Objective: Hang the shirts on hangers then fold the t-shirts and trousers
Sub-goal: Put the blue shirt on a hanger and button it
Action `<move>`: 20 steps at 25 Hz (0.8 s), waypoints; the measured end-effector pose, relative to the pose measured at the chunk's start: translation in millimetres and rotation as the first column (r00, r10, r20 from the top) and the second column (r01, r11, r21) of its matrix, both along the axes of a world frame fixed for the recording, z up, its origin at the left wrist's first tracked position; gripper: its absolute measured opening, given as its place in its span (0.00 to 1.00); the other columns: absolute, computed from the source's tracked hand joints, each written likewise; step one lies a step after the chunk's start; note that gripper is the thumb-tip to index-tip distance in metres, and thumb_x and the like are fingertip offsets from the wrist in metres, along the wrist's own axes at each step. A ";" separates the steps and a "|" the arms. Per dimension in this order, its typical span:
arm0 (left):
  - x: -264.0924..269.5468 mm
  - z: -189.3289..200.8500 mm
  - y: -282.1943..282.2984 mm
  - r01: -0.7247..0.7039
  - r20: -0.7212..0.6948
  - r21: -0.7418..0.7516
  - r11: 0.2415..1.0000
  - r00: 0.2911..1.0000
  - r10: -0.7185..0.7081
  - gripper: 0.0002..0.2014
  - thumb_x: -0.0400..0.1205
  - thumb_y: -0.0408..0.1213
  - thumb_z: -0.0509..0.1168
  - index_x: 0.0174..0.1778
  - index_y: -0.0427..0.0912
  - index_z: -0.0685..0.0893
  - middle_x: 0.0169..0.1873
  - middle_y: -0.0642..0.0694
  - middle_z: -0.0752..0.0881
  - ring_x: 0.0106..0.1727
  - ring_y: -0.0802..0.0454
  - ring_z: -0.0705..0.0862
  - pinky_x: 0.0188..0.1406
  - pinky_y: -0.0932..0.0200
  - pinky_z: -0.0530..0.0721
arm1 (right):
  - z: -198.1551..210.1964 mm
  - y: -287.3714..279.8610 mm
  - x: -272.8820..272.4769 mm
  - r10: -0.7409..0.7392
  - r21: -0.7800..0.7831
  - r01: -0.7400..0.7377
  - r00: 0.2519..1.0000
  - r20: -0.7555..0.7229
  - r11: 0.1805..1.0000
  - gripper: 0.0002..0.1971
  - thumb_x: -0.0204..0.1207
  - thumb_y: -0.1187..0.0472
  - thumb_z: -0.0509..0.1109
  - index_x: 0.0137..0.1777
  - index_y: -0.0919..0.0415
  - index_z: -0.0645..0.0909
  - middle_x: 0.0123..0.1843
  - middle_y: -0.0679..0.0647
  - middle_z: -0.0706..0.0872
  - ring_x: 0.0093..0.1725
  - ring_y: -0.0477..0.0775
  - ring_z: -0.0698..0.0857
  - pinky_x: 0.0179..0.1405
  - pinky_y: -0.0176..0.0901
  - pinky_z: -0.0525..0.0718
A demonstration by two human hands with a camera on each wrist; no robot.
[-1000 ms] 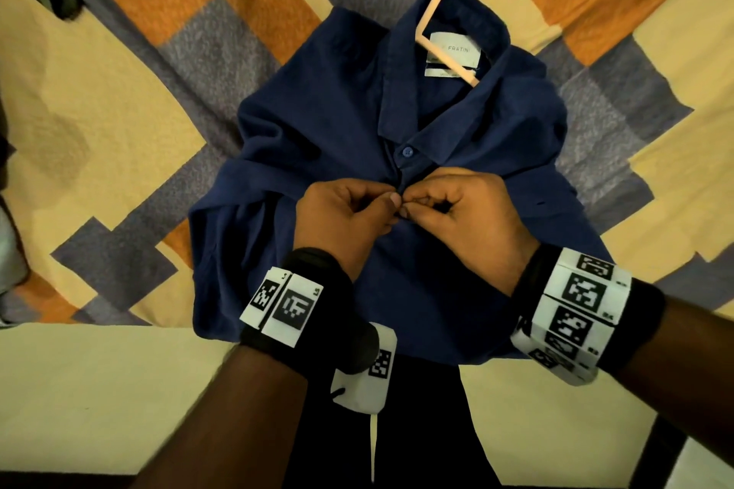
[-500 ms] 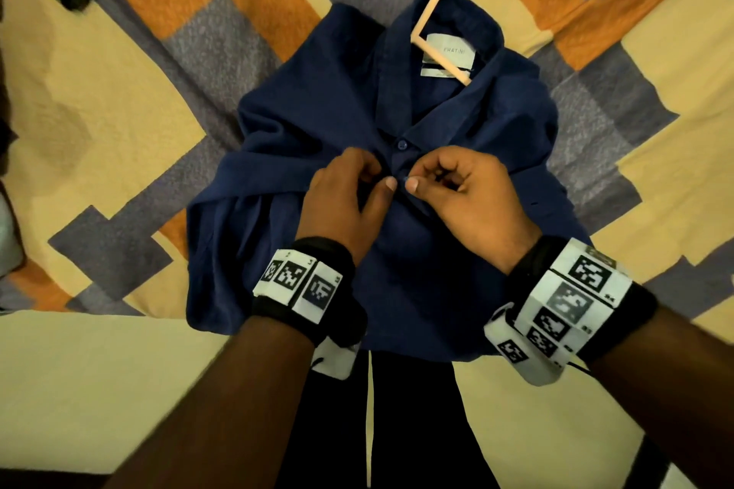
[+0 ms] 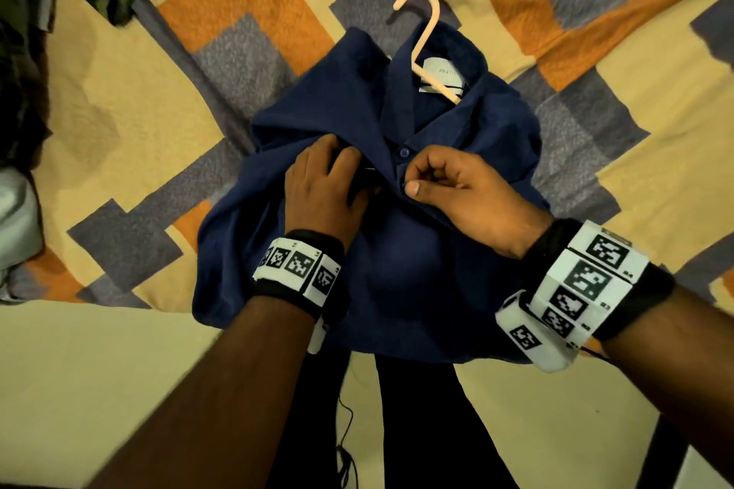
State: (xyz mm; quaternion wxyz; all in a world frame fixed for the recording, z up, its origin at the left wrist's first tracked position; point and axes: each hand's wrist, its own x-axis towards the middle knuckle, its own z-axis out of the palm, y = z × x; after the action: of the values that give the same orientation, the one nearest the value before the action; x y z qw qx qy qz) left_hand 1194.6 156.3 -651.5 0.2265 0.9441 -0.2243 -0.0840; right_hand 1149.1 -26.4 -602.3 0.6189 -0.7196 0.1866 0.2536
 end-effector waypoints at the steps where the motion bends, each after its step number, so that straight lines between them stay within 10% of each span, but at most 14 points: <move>1: 4.5 3.7 -0.3 -0.005 -0.005 -0.045 0.999 1.000 0.005 0.15 0.71 0.43 0.68 0.50 0.41 0.79 0.53 0.35 0.84 0.50 0.37 0.81 0.47 0.47 0.77 | 3.5 2.3 1.3 0.007 0.019 -0.007 1.000 -0.004 1.000 0.07 0.80 0.67 0.68 0.43 0.56 0.79 0.37 0.51 0.81 0.38 0.44 0.77 0.42 0.35 0.77; 8: 18.6 52.8 24.3 -0.199 -0.409 -0.297 0.934 0.910 0.064 0.08 0.79 0.32 0.61 0.49 0.34 0.84 0.38 0.44 0.85 0.39 0.52 0.82 0.40 0.62 0.78 | 26.9 12.5 -7.1 0.202 -0.128 -0.201 0.979 -0.006 0.971 0.05 0.79 0.58 0.71 0.50 0.55 0.77 0.40 0.48 0.81 0.38 0.45 0.79 0.41 0.39 0.78; 10: 31.1 73.5 46.6 -0.128 -0.397 -0.254 0.959 0.917 0.017 0.07 0.79 0.32 0.64 0.49 0.35 0.84 0.39 0.48 0.83 0.39 0.58 0.79 0.40 0.69 0.72 | 34.9 2.9 -13.2 0.350 -0.413 -0.336 0.936 -0.044 0.847 0.09 0.76 0.58 0.74 0.51 0.55 0.77 0.43 0.46 0.83 0.45 0.52 0.84 0.44 0.47 0.81; 14: 65.9 98.8 76.3 0.043 -0.337 -0.026 0.999 0.940 -0.049 0.07 0.77 0.34 0.72 0.46 0.35 0.88 0.44 0.36 0.87 0.48 0.43 0.84 0.47 0.60 0.72 | 58.6 -5.6 -29.3 0.119 -0.538 -0.030 0.984 0.132 0.843 0.05 0.74 0.62 0.75 0.41 0.54 0.82 0.38 0.44 0.83 0.38 0.43 0.81 0.40 0.36 0.77; 20: 66.2 81.7 78.1 -0.188 -0.260 0.165 0.968 0.939 0.226 0.10 0.77 0.33 0.68 0.53 0.41 0.88 0.49 0.36 0.88 0.54 0.35 0.84 0.54 0.51 0.79 | 55.2 55.9 -27.3 0.264 -0.687 -0.198 0.964 -0.009 0.699 0.01 0.76 0.56 0.71 0.45 0.51 0.83 0.45 0.49 0.81 0.50 0.57 0.79 0.50 0.53 0.78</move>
State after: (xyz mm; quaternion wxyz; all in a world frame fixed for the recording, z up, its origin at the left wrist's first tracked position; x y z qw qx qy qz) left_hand 1260.7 234.4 -569.7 0.1974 0.9548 -0.0833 -0.2062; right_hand 1121.7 29.5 -547.1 0.2823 -0.9245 0.1467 0.2101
